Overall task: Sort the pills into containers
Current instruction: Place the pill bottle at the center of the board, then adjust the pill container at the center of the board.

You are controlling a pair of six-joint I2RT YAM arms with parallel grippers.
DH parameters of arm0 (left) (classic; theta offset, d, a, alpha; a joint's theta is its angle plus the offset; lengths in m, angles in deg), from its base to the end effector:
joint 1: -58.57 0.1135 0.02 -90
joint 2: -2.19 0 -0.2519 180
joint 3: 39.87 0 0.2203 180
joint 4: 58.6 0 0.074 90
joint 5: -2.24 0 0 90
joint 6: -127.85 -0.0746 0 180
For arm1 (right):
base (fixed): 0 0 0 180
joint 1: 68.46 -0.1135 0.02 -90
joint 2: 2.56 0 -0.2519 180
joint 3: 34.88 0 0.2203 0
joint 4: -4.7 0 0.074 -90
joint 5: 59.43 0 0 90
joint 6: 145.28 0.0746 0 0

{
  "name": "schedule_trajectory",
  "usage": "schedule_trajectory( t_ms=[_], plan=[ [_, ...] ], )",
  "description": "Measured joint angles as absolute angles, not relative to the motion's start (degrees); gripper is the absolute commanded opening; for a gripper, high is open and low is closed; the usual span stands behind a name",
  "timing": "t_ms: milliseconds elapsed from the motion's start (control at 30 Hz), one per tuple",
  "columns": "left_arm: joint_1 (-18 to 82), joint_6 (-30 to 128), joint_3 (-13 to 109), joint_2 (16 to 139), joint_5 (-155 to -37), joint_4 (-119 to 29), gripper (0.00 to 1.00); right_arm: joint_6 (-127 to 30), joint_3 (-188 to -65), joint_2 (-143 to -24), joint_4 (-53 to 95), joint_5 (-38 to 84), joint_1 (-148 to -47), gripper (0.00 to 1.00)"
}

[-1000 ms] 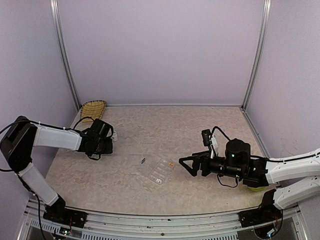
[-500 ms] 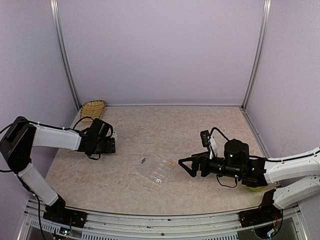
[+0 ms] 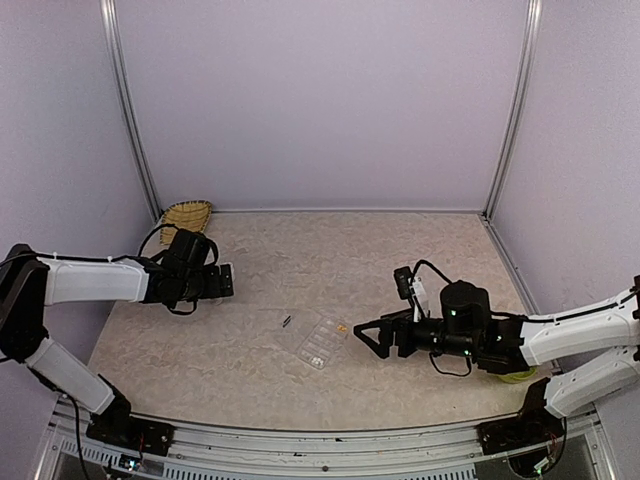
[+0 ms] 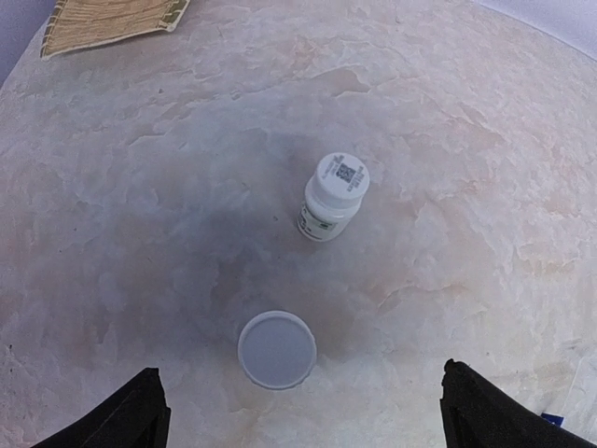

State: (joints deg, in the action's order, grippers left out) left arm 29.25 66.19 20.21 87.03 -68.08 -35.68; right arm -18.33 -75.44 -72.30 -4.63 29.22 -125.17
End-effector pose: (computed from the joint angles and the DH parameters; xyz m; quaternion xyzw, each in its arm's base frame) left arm 0.2691 -0.1223 0.1655 -0.0538 0.9194 -0.0319 0.3884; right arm 0.1439 0.2224 0.1920 -0.1471 0.8050 0.4257 0.3861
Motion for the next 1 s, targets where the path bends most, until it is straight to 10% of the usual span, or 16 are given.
schedule_trajectory(
  t_ms=[1000],
  plan=[
    [2.7, 69.5, 19.5, 82.0, -69.3, -24.9, 0.99, -18.3, -76.0, -72.5, -4.6, 29.2, -123.7, 1.0]
  ],
)
